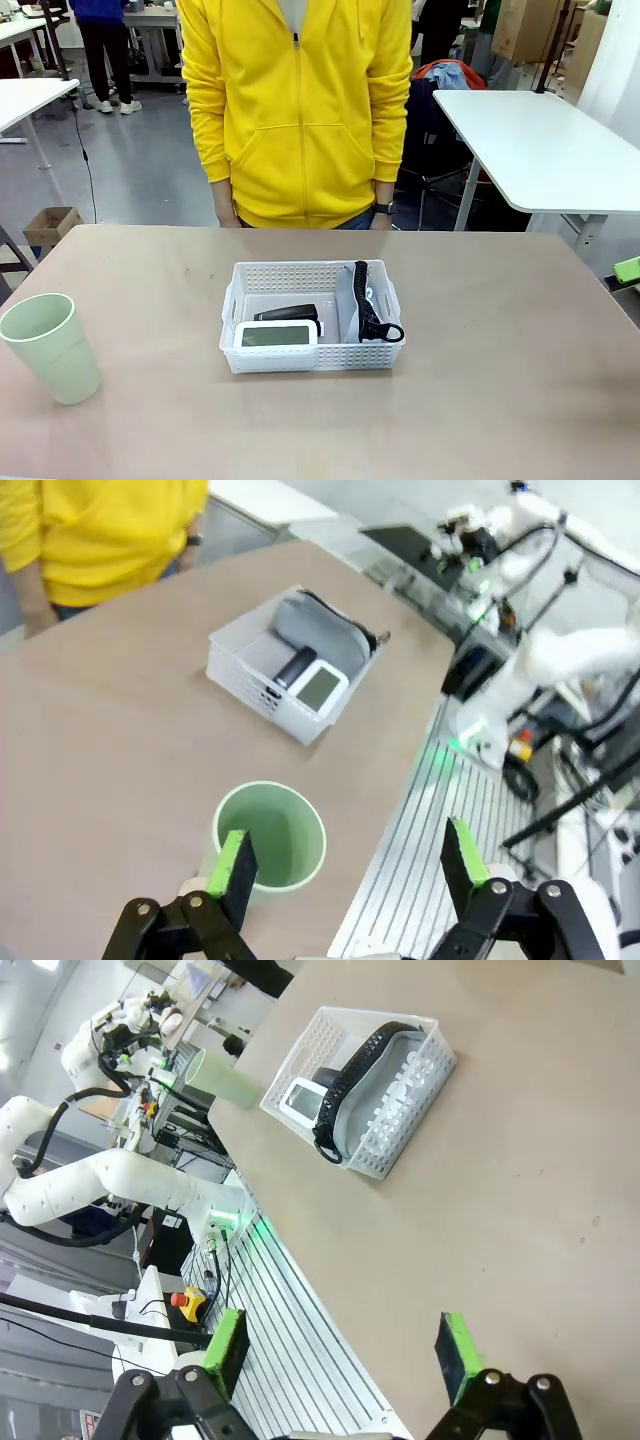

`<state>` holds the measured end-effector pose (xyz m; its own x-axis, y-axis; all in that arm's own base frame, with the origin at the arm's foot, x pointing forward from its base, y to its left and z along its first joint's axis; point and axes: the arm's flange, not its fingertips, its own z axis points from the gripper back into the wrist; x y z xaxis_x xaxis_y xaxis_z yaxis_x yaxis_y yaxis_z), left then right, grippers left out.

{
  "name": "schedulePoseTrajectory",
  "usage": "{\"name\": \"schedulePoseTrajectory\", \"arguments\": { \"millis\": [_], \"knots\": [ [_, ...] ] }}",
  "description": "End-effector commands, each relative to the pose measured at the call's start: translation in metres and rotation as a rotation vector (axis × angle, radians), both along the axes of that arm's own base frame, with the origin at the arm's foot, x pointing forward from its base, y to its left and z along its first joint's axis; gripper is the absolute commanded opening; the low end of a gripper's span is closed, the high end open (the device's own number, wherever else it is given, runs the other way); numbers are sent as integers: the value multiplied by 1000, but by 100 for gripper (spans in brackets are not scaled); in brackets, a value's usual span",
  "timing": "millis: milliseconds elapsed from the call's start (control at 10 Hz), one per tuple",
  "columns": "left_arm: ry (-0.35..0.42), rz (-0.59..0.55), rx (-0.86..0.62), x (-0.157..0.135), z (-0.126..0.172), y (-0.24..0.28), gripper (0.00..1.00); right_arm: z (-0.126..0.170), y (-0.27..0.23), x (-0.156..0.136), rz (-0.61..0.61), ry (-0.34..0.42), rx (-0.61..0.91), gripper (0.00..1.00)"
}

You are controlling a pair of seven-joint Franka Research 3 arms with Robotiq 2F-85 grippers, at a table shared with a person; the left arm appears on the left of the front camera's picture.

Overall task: Efficiently arrange items inside the basket to fit them all.
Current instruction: Pick up the Reusable plastic cup and place it inside the Organizing basket.

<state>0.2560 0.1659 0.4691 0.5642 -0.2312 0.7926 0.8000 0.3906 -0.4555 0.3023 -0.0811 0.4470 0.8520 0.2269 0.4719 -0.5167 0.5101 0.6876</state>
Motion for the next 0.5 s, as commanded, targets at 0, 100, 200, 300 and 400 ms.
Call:
{"name": "schedulePoseTrajectory", "arguments": {
  "millis": [0,100,200,300,400],
  "knots": [
    [-179,-127,151,2,-15,-3,97,0,1,2,7,-29,24,100],
    [-265,-164,172,1,-26,0,97,0,1,2,7,-29,24,100],
    [-383,-164,211,-1,-37,3,97,0,1,2,7,-29,24,100],
    [-487,-151,263,-4,-42,2,97,0,1,2,7,-29,24,100],
    [-541,-168,265,-6,-45,1,97,0,1,2,7,-29,24,100]
  ]
}}
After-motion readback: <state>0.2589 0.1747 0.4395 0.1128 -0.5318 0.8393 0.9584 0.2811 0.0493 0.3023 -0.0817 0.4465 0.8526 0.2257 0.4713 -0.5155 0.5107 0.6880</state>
